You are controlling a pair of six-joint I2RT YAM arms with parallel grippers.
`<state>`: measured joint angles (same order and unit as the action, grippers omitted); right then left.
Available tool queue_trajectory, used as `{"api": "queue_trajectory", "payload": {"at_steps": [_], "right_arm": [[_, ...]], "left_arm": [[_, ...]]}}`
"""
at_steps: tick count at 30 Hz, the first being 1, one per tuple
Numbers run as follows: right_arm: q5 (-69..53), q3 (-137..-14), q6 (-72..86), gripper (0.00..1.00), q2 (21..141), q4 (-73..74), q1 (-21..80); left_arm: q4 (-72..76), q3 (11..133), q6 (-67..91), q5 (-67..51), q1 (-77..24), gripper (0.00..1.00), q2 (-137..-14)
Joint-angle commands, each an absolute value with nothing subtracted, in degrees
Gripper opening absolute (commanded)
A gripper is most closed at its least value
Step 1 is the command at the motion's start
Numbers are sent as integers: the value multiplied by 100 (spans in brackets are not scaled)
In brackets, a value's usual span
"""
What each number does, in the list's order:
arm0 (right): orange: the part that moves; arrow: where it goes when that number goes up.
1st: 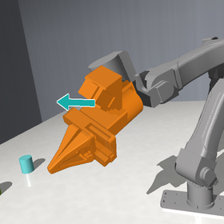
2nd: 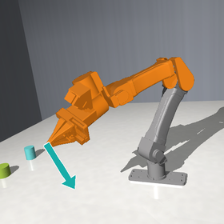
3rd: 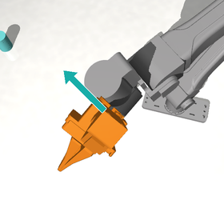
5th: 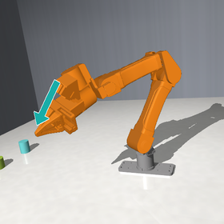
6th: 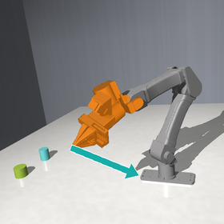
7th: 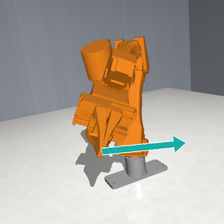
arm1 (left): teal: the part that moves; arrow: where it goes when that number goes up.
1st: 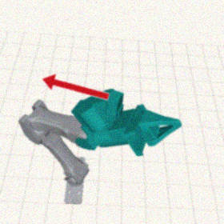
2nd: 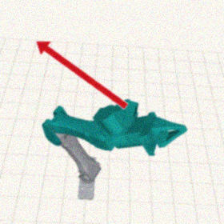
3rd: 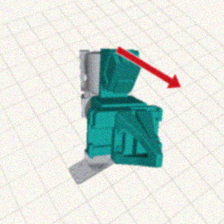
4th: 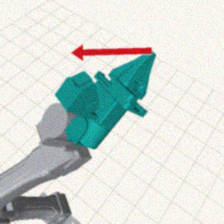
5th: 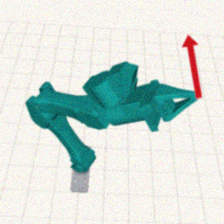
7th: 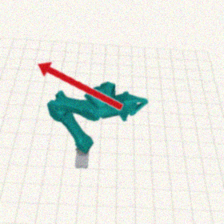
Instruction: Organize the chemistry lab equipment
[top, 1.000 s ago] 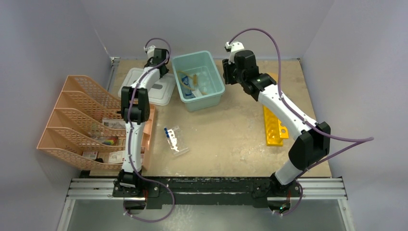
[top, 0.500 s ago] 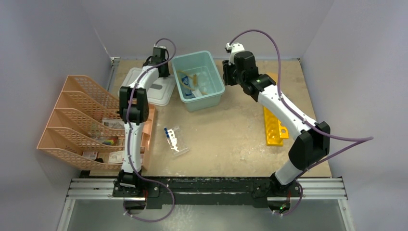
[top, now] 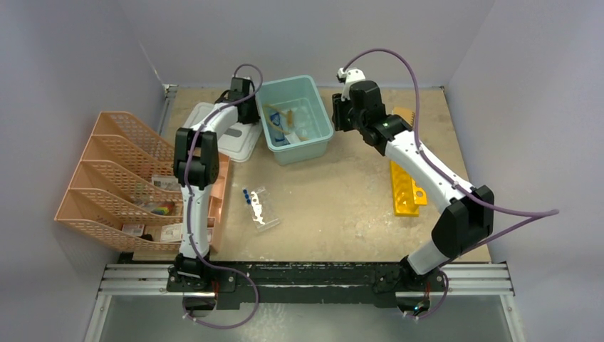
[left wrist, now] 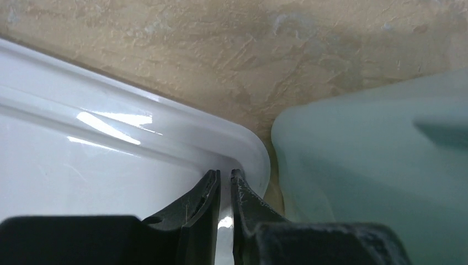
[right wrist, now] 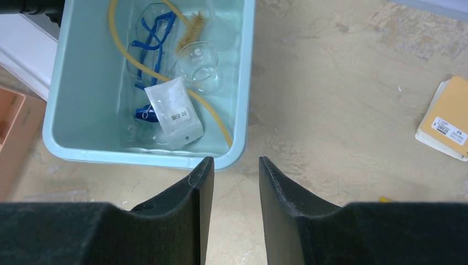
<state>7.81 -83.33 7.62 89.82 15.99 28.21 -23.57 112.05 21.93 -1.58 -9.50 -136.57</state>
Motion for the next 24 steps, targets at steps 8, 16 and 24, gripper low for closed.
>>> {"api": "queue_trajectory", "payload": {"at_steps": [8, 16, 24], "right_arm": [[826, -8227, 883, 38, 8584, 1414, 2825], [907, -8188, 925, 39, 8552, 1415, 2826], [802, -8090, 1150, 39, 8539, 1393, 2830]], "left_arm": [[-2839, 9871, 2601, -380, -1510, 14, -13236], [-2480, 8934, 2738, -806, -1882, 15, -12646], [-2255, 8110, 2808, -1077, -2021, 15, -12066]]}}
